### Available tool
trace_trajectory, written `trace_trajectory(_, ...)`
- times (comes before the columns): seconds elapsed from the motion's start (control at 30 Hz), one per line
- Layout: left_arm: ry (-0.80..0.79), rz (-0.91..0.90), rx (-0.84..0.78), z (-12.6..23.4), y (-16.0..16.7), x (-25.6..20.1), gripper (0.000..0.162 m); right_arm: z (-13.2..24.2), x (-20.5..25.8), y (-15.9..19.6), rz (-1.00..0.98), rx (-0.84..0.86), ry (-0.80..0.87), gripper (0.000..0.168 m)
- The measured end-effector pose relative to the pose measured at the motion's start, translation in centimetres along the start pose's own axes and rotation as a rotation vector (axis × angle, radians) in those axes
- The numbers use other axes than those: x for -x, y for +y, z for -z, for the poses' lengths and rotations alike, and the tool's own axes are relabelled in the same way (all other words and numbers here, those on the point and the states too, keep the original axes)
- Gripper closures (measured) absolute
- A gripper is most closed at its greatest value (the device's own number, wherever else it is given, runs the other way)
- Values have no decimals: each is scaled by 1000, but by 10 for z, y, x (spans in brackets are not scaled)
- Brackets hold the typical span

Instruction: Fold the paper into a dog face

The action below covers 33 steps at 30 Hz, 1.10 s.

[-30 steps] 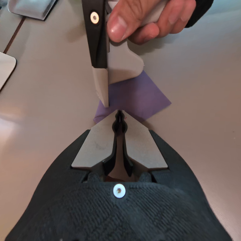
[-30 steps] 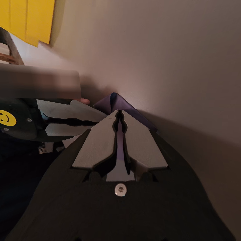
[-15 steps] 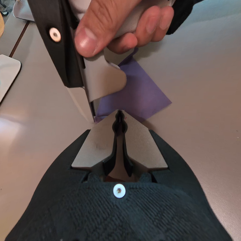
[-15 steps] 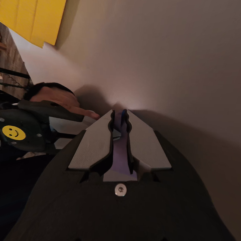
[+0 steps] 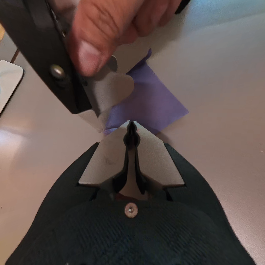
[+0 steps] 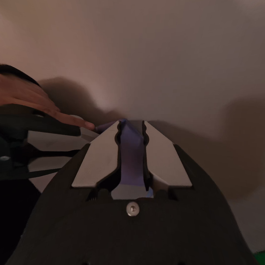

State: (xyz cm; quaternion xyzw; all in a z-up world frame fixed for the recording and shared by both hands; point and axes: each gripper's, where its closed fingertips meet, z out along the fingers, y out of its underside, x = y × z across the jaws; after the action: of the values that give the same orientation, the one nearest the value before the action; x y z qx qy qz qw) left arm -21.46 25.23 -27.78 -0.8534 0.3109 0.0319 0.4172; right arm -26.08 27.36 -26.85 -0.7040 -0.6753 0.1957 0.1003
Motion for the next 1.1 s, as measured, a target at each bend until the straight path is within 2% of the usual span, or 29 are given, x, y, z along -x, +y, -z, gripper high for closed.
trace_trajectory(0.13, 1, 1, 0, 0, 0, 0, 162, -1, 11, 0, -20, 1, -83, 143)
trace_trajectory(0.33, -13, -16, 0, 0, 0, -2, 162, -11, 9, 5, 44, 41, -27, 147)
trace_trajectory(0.5, -6, -7, 0, -1, 0, 0, 162, -12, 6, 7, 160, 57, 80, 160)
trace_trajectory(0.83, -8, -5, -1, -3, 0, 2, 162, -10, 2, 8, 205, 63, 104, 160)
trace_trajectory(0.87, -8, -5, -1, -2, 0, 1, 162, -8, 0, 6, 191, 53, 104, 154)
trace_trajectory(1.0, -9, -7, -3, -2, 0, 2, 162, 9, 12, -11, 119, -58, -33, 161)
trace_trajectory(1.03, -8, -6, -3, -2, 0, 2, 162, 11, 15, -11, 120, -61, -50, 167)
trace_trajectory(1.1, -4, -1, -3, -3, 0, 2, 162, 7, 18, -5, 122, -30, -69, 168)
